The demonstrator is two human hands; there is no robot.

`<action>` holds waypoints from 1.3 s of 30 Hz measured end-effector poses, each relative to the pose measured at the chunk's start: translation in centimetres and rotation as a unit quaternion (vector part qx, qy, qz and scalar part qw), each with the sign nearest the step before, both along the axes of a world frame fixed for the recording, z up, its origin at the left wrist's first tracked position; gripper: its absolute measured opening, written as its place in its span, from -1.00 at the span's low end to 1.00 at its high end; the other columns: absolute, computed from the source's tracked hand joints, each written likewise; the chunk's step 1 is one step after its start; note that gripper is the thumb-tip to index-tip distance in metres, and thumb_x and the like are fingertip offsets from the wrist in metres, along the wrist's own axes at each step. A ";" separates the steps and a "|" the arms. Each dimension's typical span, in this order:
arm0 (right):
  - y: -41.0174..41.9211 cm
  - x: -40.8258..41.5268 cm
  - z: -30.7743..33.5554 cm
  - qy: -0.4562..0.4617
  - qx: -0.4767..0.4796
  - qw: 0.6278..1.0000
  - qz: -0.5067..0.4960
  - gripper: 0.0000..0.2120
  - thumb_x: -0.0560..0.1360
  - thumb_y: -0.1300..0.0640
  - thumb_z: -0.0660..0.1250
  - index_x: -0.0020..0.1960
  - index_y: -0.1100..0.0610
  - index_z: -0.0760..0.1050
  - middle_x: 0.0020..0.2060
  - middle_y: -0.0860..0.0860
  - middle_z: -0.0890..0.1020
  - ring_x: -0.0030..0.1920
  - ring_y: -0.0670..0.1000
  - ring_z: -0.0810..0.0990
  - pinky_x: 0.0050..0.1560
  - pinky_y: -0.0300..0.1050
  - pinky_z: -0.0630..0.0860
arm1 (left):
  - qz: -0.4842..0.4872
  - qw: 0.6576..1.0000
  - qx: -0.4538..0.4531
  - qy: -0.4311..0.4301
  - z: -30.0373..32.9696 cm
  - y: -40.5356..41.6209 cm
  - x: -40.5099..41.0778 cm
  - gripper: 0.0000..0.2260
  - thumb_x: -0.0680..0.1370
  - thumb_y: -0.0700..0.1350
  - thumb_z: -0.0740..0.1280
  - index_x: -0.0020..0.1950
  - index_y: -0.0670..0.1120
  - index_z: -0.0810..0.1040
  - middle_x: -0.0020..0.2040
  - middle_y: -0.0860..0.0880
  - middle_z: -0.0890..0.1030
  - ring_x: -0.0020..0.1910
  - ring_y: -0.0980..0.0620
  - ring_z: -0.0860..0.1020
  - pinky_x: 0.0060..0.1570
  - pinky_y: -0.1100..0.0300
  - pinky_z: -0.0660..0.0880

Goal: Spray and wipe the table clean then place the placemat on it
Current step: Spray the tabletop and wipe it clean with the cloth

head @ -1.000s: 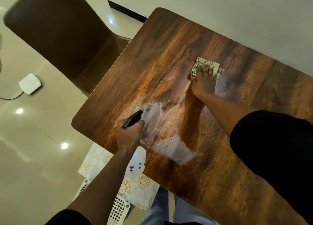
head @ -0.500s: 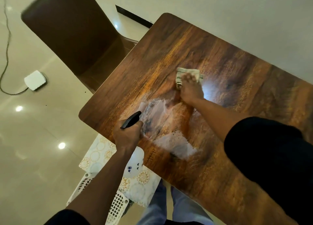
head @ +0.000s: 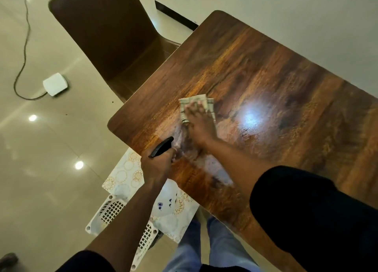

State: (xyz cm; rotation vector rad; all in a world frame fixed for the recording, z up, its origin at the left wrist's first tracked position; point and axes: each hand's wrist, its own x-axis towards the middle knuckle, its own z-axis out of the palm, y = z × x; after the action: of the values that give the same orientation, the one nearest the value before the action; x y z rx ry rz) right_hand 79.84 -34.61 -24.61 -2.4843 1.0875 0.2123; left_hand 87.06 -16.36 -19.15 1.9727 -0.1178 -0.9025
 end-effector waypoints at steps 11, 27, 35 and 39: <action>2.8 -0.9 -0.7 -0.010 -0.031 0.996 0.082 -0.25 0.66 0.18 0.18 0.69 0.05 -0.19 0.67 0.04 -0.17 0.66 0.09 -0.22 0.64 0.15 -0.11 | 0.005 1.000 0.020 0.001 0.4 2.0 0.6 -0.57 0.39 -0.01 0.54 0.21 -0.15 0.70 -0.26 -0.14 0.70 -0.56 0.12 0.50 -0.45 0.18 0.44; 6.1 -8.1 1.0 0.003 0.054 0.998 -0.019 -0.27 0.68 -0.06 0.17 0.68 -0.04 -0.19 0.61 -0.03 -0.31 0.60 0.04 -0.36 0.63 0.20 -0.17 | -0.191 0.979 -0.003 0.068 -0.2 7.5 -1.3 -0.71 0.41 -0.05 0.48 0.10 -0.02 0.79 -0.32 -0.21 0.65 -0.60 0.09 0.38 -0.51 0.22 0.34; 9.2 -15.1 -0.7 -0.015 0.008 0.998 0.063 -0.38 0.71 -0.01 0.07 0.69 -0.03 -0.12 0.66 -0.07 -0.15 0.64 -0.01 -0.26 0.62 0.06 -0.18 | -0.275 0.959 0.030 0.055 -0.9 6.6 -2.5 -0.81 0.55 -0.28 0.47 -0.13 -0.01 0.78 -0.44 -0.12 0.56 -0.57 0.07 0.38 -0.52 0.20 0.33; 9.0 -20.9 -0.7 0.031 0.007 0.996 -0.084 -0.33 0.60 -0.23 -0.23 0.66 -0.05 -0.22 0.65 -0.05 -0.20 0.64 0.00 -0.28 0.63 0.13 -0.13 | -0.293 0.952 0.008 0.085 -0.9 5.6 -2.9 -0.69 0.44 -0.13 0.48 0.14 0.10 0.80 -0.39 -0.13 0.61 -0.55 0.08 0.37 -0.53 0.21 0.32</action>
State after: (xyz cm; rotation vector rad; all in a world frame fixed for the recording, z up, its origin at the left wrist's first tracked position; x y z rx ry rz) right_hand 58.89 -25.59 -25.30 -2.3721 1.3092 0.2483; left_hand 84.12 -10.79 -20.01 1.8895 -0.6243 -1.4493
